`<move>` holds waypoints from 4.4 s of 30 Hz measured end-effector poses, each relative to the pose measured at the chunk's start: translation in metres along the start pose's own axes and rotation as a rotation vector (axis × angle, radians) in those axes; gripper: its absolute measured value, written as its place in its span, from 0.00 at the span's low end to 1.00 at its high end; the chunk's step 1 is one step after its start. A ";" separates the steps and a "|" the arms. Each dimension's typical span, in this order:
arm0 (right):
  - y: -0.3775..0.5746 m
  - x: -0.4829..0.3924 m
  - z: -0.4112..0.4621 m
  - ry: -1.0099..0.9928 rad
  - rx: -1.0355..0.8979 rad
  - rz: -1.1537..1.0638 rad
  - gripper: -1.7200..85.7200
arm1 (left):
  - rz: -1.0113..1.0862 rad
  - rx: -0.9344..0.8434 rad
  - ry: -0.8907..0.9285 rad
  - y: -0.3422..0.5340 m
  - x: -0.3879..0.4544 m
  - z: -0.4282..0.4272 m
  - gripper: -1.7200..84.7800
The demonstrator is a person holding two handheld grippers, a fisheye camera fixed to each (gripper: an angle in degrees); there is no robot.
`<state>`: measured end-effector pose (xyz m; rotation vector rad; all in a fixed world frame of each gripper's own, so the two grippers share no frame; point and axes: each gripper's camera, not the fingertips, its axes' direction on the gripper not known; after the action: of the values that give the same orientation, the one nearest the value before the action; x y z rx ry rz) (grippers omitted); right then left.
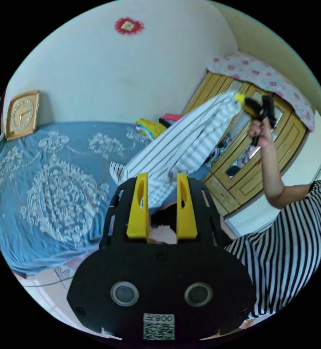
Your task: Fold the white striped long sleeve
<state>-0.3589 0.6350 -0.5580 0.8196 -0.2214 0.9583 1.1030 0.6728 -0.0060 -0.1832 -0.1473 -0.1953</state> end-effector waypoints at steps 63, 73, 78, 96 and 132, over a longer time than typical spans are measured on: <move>0.038 -0.004 -0.295 -0.009 0.407 -0.239 0.03 | 0.614 0.712 -0.826 -0.005 0.552 -0.656 0.03; -0.057 0.145 -0.185 -0.042 0.288 -0.163 0.03 | 0.512 0.616 -0.823 -0.086 0.438 -0.639 0.03; -0.129 0.266 -0.081 -0.050 0.173 -0.074 0.03 | 0.371 0.486 -0.794 -0.175 0.304 -0.592 0.03; -0.127 0.766 0.367 -0.116 -0.426 0.622 0.08 | -0.370 -0.329 -0.582 -0.306 -0.287 -0.258 0.05; -0.029 0.808 0.345 0.476 -0.751 0.518 0.04 | -0.666 -0.382 -1.060 -0.211 -0.594 -0.455 0.04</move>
<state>0.1928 0.8976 0.0737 -0.1808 -0.3552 1.3947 0.5408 0.4865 -0.5106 -0.6085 -1.2389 -0.7817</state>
